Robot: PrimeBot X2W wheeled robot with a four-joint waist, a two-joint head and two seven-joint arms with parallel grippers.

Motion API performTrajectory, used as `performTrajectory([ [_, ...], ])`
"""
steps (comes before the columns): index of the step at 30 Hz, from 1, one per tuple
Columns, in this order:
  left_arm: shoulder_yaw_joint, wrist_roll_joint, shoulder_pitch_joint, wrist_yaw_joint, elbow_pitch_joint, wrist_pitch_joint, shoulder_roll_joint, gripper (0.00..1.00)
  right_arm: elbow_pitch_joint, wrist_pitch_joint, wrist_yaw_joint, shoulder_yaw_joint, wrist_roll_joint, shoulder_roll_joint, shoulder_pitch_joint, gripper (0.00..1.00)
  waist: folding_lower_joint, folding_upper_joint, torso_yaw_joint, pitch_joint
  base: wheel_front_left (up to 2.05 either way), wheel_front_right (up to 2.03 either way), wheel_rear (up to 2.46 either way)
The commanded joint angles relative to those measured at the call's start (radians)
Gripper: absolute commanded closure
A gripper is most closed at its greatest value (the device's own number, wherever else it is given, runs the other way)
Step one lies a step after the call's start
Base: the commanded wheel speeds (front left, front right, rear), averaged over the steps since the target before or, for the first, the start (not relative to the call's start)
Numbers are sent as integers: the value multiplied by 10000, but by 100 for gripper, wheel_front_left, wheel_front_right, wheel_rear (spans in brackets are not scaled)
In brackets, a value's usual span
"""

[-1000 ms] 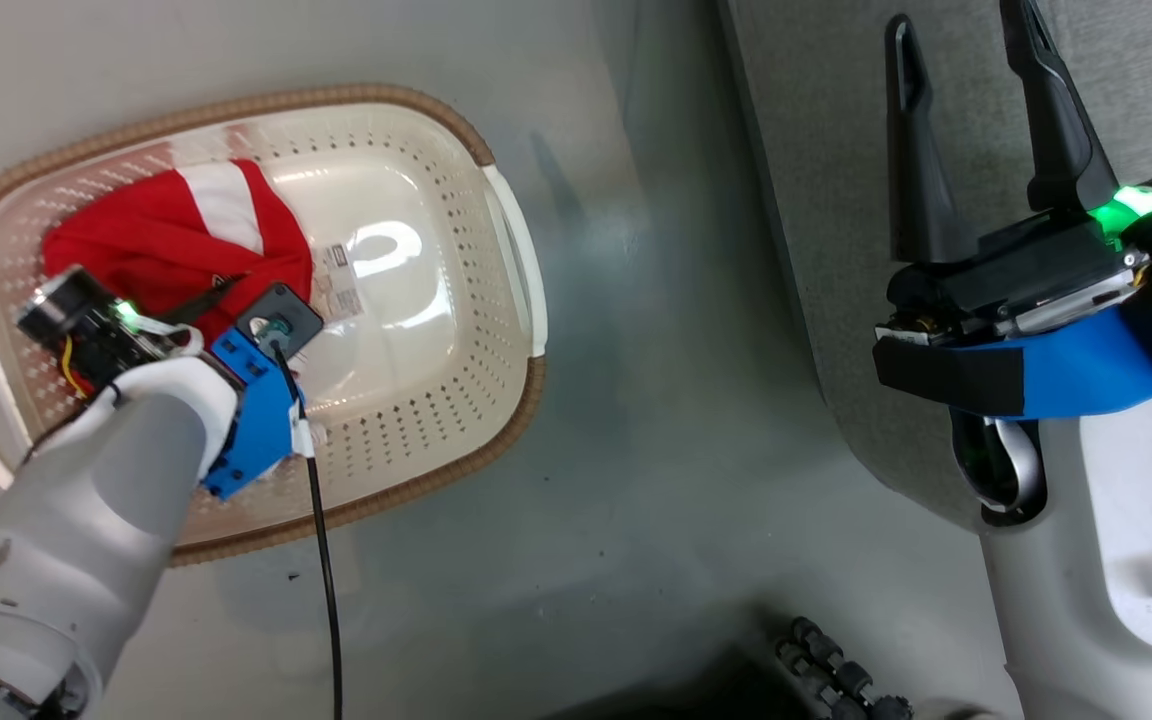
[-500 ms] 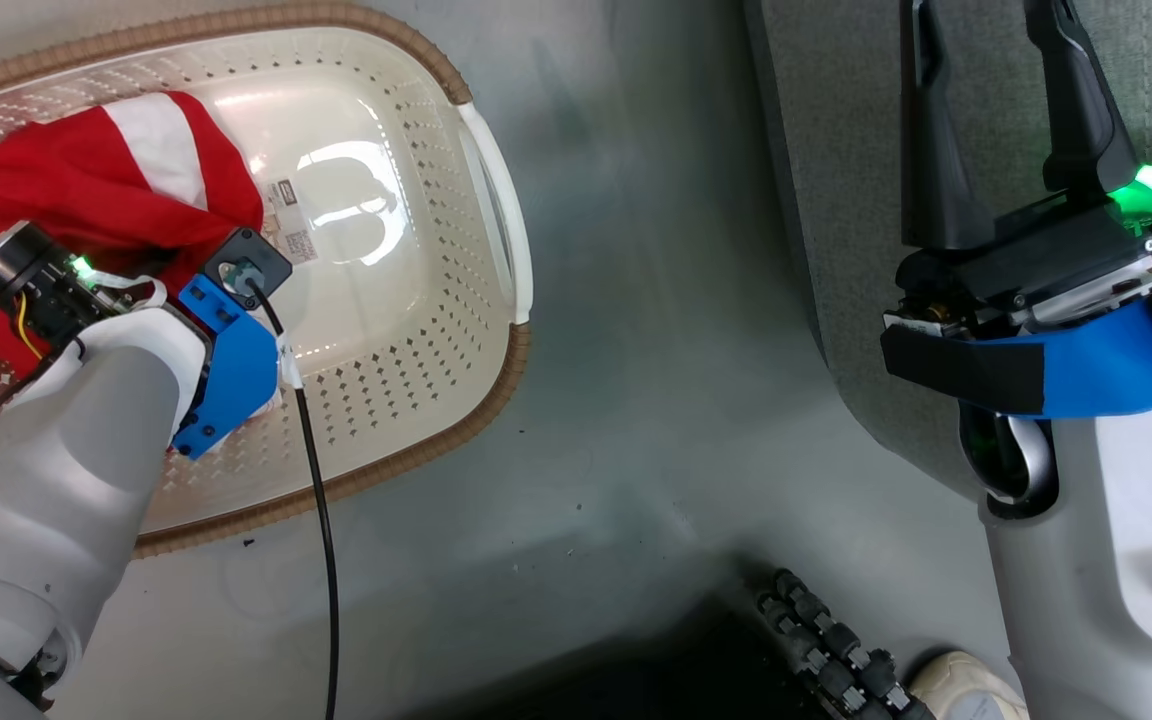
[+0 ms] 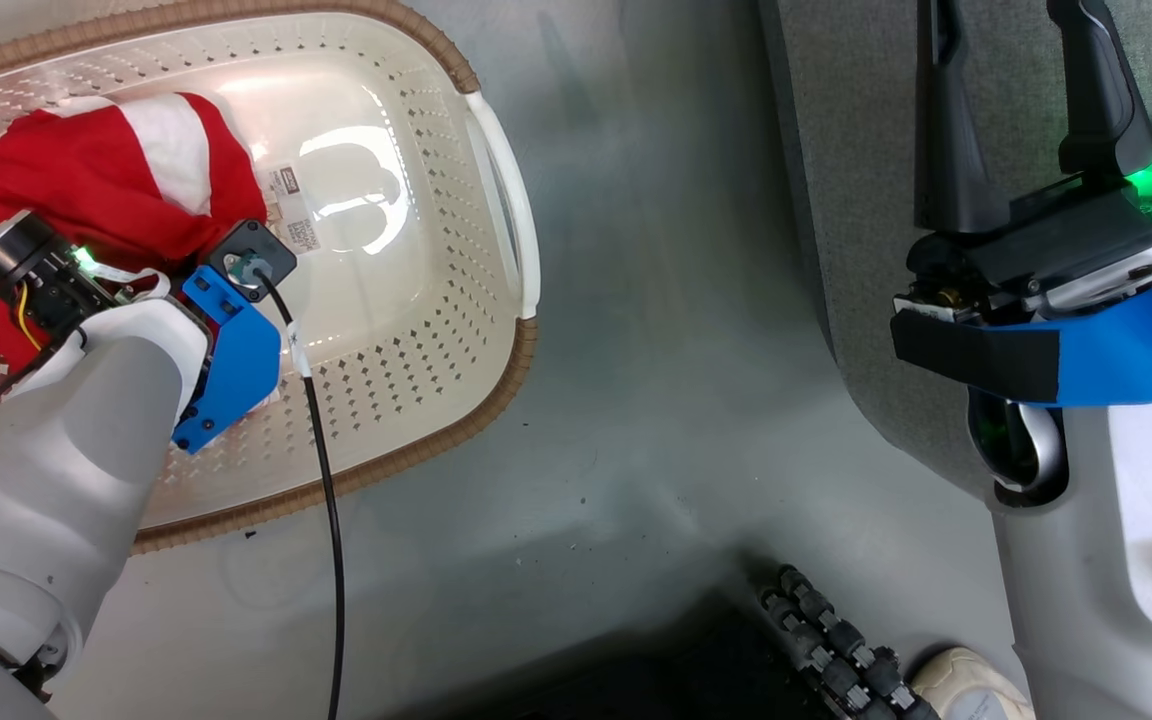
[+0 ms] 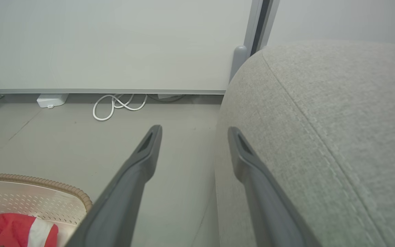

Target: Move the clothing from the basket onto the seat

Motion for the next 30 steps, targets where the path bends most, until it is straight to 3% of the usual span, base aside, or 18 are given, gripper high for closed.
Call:
performTrajectory([
  [1,-30,-39,-70,-16,26,-18,59,100,25,-36,1,-31,21,19,-158,0,0,0,10,-40,0,0,0],
  [19,-325,-378,334,-16,-320,-704,-608,100,256,-34,1,-276,-56,19,106,0,0,0,380,-1104,0,0,0],
  [30,-389,-853,676,-16,-629,-1957,-1337,100,530,-34,1,-536,-344,16,478,0,0,0,1016,-2466,0,0,0],
])
